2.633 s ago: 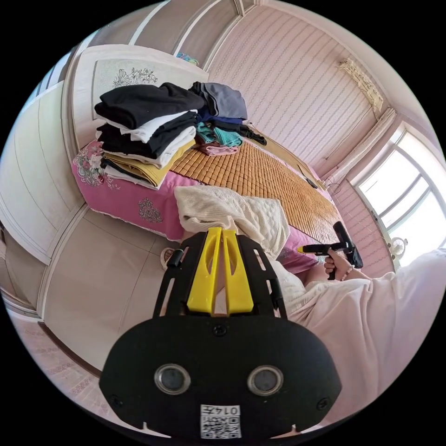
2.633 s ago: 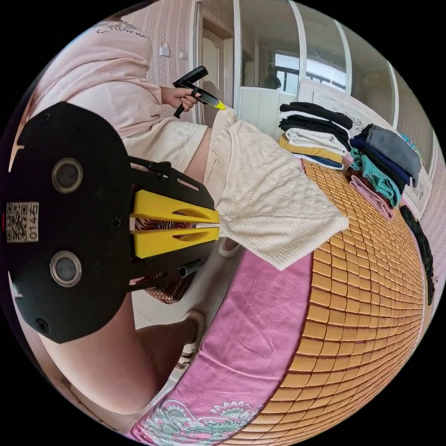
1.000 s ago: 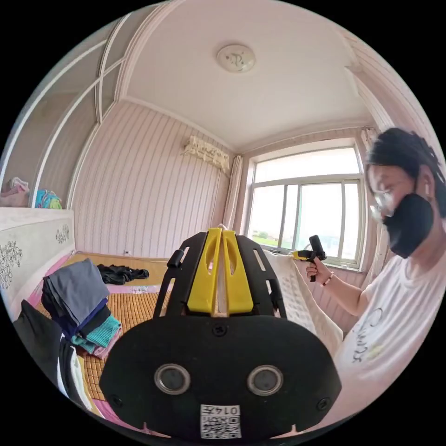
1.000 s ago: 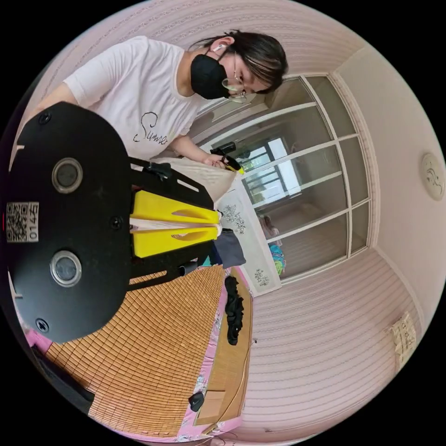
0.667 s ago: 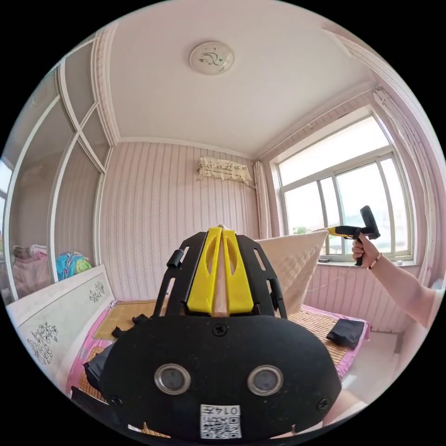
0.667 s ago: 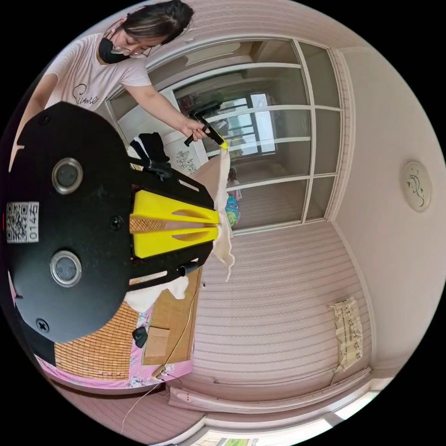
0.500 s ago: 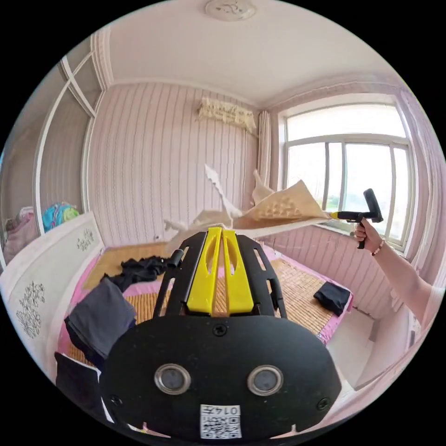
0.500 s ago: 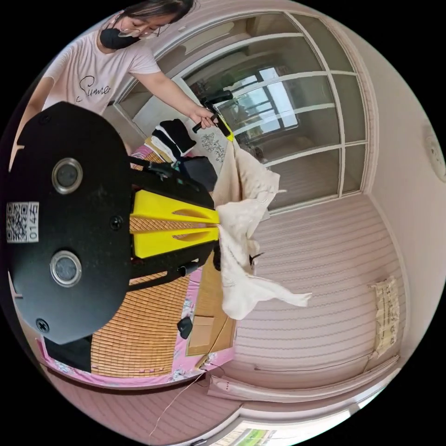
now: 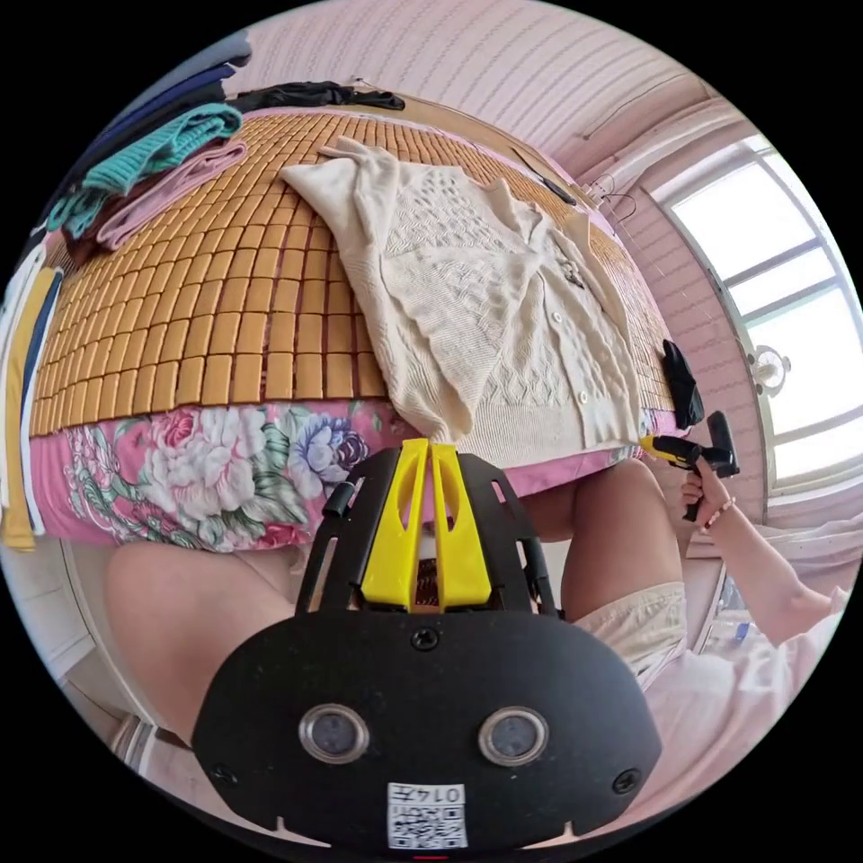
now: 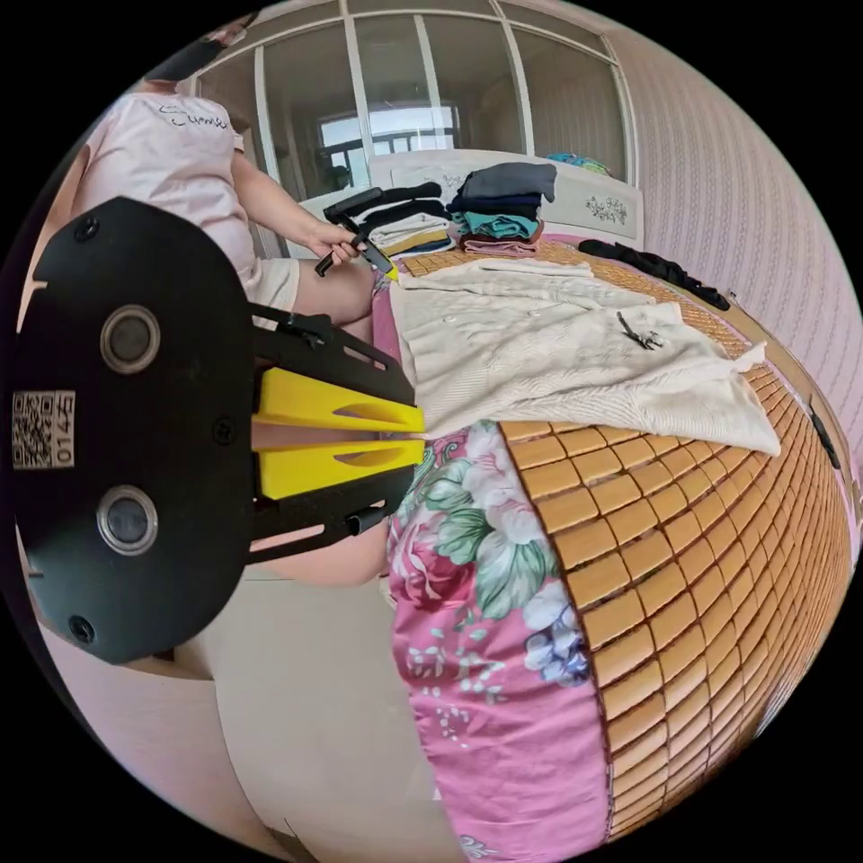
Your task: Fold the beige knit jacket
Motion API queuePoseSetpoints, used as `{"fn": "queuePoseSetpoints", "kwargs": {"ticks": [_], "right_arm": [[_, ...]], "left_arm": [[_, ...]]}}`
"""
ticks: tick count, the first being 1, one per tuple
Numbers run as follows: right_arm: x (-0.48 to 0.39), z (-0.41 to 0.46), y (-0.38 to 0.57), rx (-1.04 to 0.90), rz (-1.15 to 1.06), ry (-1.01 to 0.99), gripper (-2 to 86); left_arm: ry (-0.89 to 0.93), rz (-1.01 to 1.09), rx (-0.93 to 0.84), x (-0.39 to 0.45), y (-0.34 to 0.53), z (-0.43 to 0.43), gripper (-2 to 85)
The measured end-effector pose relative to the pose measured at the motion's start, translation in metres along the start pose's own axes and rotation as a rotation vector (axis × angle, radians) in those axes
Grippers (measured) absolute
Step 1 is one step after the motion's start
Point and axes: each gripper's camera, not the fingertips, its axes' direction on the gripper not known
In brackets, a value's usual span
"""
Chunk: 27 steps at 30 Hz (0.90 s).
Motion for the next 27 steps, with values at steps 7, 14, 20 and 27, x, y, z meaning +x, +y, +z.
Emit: {"fn": "queuePoseSetpoints", "kwargs": {"ticks": [7, 14, 20, 27], "right_arm": [[-0.008, -0.003, 0.042, 0.14, -0.024, -0.034, -0.2], [-0.049, 0.015, 0.093, 0.28, -0.087, 0.128, -0.2], [-0.095, 0.049, 0.105, 0.366, -0.275, 0.484, -0.1], [-0.151, 0.096, 0.063, 0.26, -0.712, 0.366, 1.6]], "left_arm": [[0.157, 0.192, -0.006, 0.012, -0.012, -0.044, -1.0], [-0.038, 0.393, 0.06, 0.028, 0.032, -0.07, -0.9], [0.121, 0.483, 0.206, 0.043, 0.044, -0.082, 0.8], [0.027, 0.452, 0.234, 0.057, 0.029, -0.059, 6.2]]}}
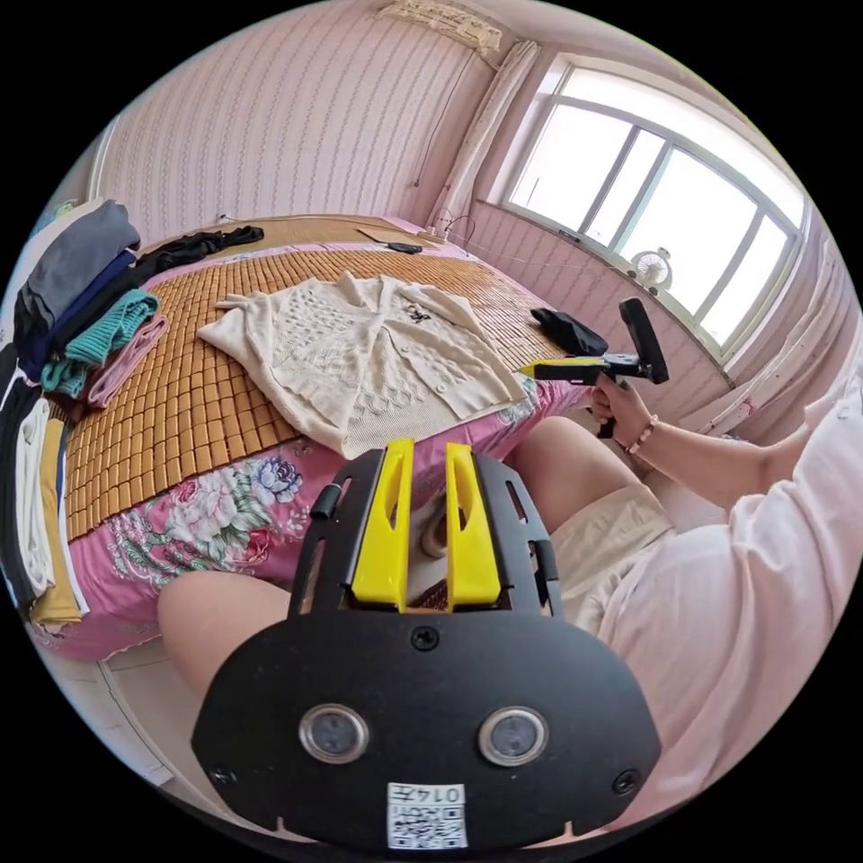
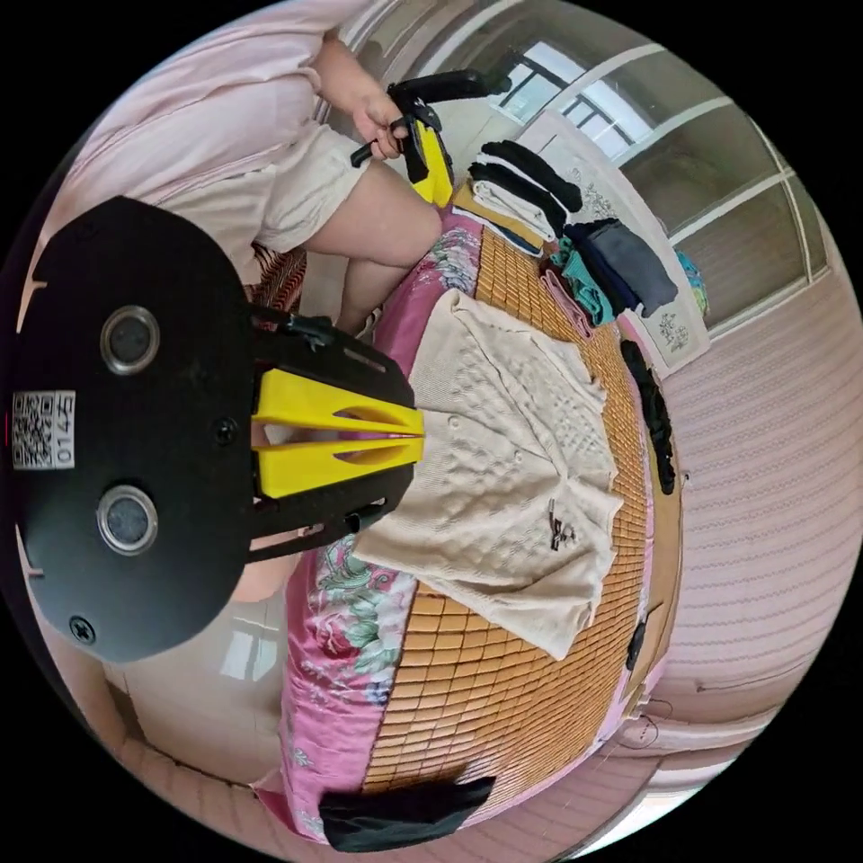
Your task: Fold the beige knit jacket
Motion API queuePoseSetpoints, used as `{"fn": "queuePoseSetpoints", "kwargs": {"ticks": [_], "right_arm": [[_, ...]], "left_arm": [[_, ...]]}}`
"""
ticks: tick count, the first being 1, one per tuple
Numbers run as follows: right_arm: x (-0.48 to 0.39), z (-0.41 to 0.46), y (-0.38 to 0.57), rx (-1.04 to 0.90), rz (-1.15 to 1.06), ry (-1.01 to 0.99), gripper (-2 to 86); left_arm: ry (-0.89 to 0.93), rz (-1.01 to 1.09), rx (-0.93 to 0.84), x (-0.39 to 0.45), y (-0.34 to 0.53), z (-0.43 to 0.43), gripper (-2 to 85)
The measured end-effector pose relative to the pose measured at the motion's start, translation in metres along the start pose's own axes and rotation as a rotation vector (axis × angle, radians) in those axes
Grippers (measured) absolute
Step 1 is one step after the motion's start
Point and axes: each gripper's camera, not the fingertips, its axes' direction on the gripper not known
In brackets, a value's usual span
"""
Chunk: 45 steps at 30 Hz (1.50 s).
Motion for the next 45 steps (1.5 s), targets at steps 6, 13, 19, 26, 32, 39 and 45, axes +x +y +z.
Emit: {"fn": "queuePoseSetpoints", "kwargs": {"ticks": [6, 13, 19, 26, 32, 39, 45], "right_arm": [[-0.005, 0.094, -0.041, -0.199, -0.103, -0.028, 10.1], [-0.008, 0.128, -0.025, -0.277, -0.16, 0.085, 3.8], [0.005, 0.117, -0.014, -0.231, -0.147, 0.001, 0.8], [0.023, 0.13, -0.007, -0.267, -0.124, -0.046, 0.3], [0.065, 0.128, -0.008, -0.242, -0.015, -0.176, 0.2], [0.101, 0.121, -0.007, -0.214, 0.065, -0.24, 0.6], [0.15, 0.097, 0.006, -0.103, 0.215, -0.33, 2.0]], "left_arm": [[-0.046, 0.053, -0.045, -0.011, -0.048, 0.033, 4.8], [-0.135, -0.09, -0.173, -0.068, -0.099, 0.143, 4.8], [-0.267, -0.278, -0.168, -0.109, -0.126, 0.194, 5.5], [-0.372, -0.199, -0.232, -0.099, -0.121, 0.242, 7.9], [-0.41, -0.004, -0.208, -0.062, -0.112, 0.247, -0.3], [-0.512, 0.763, 0.086, 0.093, -0.064, 0.224, -0.9], [-0.576, 0.763, 0.018, 0.128, -0.014, 0.273, -0.4]]}}
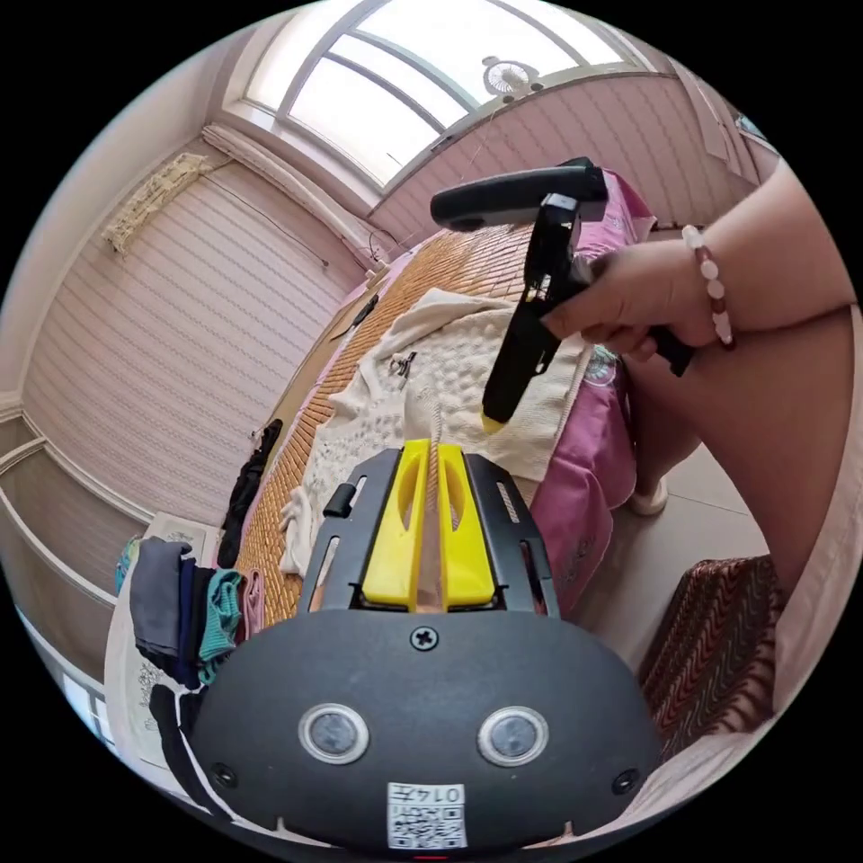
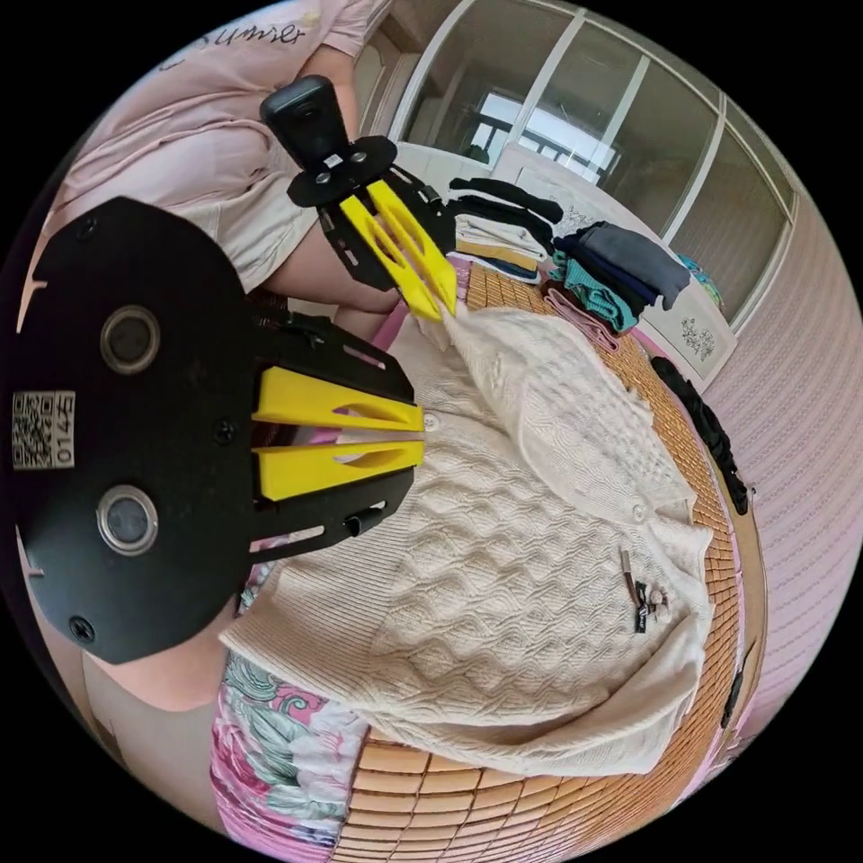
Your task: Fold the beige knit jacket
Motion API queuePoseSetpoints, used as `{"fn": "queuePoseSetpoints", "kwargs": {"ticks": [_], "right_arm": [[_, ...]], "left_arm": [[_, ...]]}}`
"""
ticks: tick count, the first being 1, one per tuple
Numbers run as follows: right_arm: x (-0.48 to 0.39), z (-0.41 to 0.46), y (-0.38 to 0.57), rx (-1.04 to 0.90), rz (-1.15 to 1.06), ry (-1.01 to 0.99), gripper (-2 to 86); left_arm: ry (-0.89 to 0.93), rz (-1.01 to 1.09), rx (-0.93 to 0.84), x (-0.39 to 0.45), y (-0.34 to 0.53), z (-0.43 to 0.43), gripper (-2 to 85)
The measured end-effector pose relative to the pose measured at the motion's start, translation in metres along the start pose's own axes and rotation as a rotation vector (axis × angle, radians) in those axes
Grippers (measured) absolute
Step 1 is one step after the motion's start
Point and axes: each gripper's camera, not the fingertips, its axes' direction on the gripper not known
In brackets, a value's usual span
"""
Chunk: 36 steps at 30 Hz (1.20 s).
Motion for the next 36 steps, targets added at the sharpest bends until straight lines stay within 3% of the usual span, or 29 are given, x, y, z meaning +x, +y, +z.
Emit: {"fn": "queuePoseSetpoints", "kwargs": {"ticks": [6, 11, 15, 17, 19, 21, 25, 29, 36], "right_arm": [[0.021, -0.01, -0.001, 0.064, -0.007, -0.197, 4.5], [0.041, -0.008, -0.001, 0.092, 0.041, -0.326, 8.5], [0.042, -0.005, 0.0, 0.101, 0.065, -0.238, 8.9], [0.027, -0.009, 0.001, 0.143, 0.0, -0.129, 8.7], [-0.013, -0.01, 0.002, 0.207, -0.235, 0.007, 8.3], [-0.037, 0.008, 0.001, 0.155, -0.37, 0.074, 8.0], [-0.035, 0.07, -0.009, -0.145, -0.308, 0.145, 7.6], [-0.043, 0.073, -0.006, -0.15, -0.371, 0.245, 2.6], [-0.046, 0.064, -0.005, -0.182, -0.339, 0.167, 0.1]], "left_arm": [[0.12, -0.082, -0.086, -0.009, 0.02, 0.015, 0.3], [0.217, -0.009, 0.108, -0.007, 0.022, -0.013, 1.0], [0.288, -0.139, 0.087, -0.02, 0.025, -0.016, 1.0], [0.26, -0.274, -0.011, -0.041, 0.04, -0.001, 1.4], [0.216, -0.321, -0.097, -0.054, 0.056, 0.011, 2.3], [0.189, -0.37, -0.168, -0.065, 0.071, 0.021, 3.4], [0.219, -0.434, -0.3, -0.08, 0.093, 0.04, 5.6], [0.244, -0.446, -0.32, -0.075, 0.102, 0.05, 4.3], [0.256, -0.436, -0.336, -0.085, 0.106, 0.027, -0.7]]}}
